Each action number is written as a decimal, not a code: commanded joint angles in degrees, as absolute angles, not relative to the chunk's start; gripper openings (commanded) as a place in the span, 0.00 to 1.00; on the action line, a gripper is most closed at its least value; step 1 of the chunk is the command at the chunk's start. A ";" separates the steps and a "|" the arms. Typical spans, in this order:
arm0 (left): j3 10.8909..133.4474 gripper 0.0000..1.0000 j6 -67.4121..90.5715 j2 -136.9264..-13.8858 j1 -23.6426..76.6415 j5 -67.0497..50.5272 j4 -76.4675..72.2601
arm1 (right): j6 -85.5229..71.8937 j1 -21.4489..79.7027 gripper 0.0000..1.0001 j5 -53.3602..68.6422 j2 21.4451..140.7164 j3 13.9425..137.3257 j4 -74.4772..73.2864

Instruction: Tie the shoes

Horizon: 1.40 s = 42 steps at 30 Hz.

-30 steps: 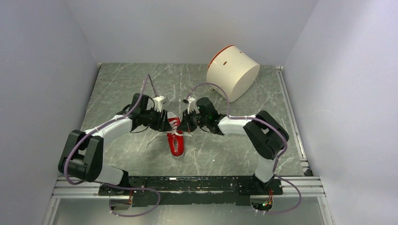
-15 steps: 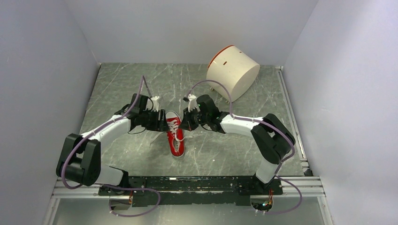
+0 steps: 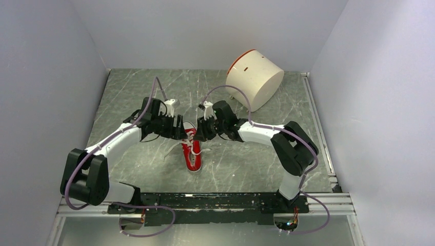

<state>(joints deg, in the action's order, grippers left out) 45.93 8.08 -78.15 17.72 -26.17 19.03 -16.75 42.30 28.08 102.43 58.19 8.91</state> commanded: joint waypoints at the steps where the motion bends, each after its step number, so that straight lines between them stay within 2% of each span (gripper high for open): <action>1: 48.96 0.77 6.12 -79.52 17.75 -29.05 17.96 | -15.52 42.23 0.40 26.46 99.38 58.09 5.39; 4: 50.03 0.76 4.59 -81.03 17.75 -32.43 16.16 | -15.03 42.66 0.43 29.54 97.27 55.08 7.26; 8: 52.15 0.70 2.68 -85.02 17.75 -34.15 17.12 | -15.56 44.00 0.43 33.14 96.23 52.07 11.89; 14: 51.64 0.74 2.84 -85.04 17.75 -34.69 16.35 | -12.89 47.65 0.43 28.71 98.77 53.10 12.03; 18: 50.49 0.72 2.72 -86.02 17.75 -36.18 16.49 | -12.15 48.74 0.43 25.48 99.88 52.54 13.77; 20: 50.09 0.71 2.47 -86.52 17.75 -36.30 16.52 | -11.89 48.86 0.39 23.59 100.45 53.03 13.33; 25: 50.31 0.66 1.97 -88.87 17.75 -38.20 16.39 | -11.76 48.77 0.12 22.05 100.22 52.99 13.42; 27: 50.68 0.62 2.02 -89.88 17.83 -38.67 16.11 | -11.89 48.77 0.06 21.65 99.59 52.39 13.81; 34: 52.39 0.53 0.75 -92.71 18.19 -38.87 18.40 | -12.64 48.67 0.01 21.71 98.97 52.02 14.48; 39: 51.81 0.38 0.70 -92.16 18.19 -40.10 18.46 | -13.29 48.13 0.00 20.15 99.93 52.74 14.63; 42: 51.09 0.36 -0.83 -91.66 18.19 -41.74 17.51 | -12.87 47.92 0.00 20.05 100.62 53.16 14.97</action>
<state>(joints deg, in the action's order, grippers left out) 51.18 1.67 -92.07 17.85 -37.71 17.67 -13.02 48.45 21.52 100.14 52.38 13.04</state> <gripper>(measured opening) 0.375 0.010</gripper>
